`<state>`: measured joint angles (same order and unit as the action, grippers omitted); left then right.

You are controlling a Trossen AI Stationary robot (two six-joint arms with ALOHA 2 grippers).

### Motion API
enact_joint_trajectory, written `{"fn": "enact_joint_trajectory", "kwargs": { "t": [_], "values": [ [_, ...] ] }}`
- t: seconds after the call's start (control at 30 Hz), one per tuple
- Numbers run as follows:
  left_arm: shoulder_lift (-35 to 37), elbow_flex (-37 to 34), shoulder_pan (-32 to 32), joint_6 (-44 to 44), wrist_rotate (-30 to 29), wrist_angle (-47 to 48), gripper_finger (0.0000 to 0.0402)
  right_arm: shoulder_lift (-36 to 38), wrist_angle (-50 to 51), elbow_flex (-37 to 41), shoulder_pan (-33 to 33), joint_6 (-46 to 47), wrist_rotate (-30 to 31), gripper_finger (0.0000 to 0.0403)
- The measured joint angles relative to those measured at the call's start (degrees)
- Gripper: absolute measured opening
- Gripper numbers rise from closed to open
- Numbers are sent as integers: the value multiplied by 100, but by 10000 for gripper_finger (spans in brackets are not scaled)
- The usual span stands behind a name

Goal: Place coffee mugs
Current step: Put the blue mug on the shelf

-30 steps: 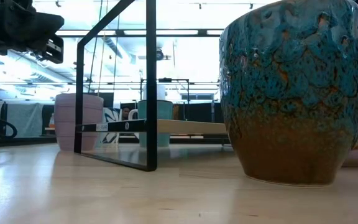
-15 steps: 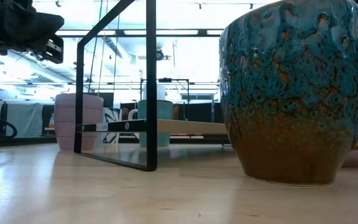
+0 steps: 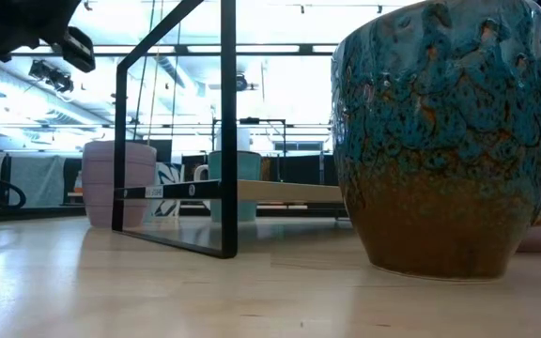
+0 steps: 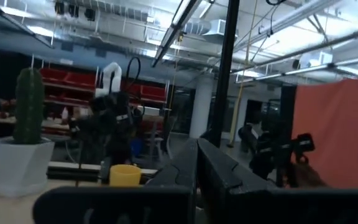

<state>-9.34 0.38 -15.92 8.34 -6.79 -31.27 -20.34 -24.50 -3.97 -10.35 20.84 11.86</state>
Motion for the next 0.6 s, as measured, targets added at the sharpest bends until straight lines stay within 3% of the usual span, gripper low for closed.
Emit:
{"fn": "enact_joint_trajectory", "kwargs": {
  "t": [0.13, 0.37, 0.6],
  "values": [
    [-2, 1, 1, -149, -153, -18, 13, 0, -41, -1, 2, 83, 1, 129],
    [-2, 23, 67, 172, -2201, 115, 13, 0, -34, -2, 9, 1022, -123, 129],
    [-397, 874, 787, 388, -2226, 1722, 13, -6, -34, 0, 9, 1390, -386, 129]
  ]
}}
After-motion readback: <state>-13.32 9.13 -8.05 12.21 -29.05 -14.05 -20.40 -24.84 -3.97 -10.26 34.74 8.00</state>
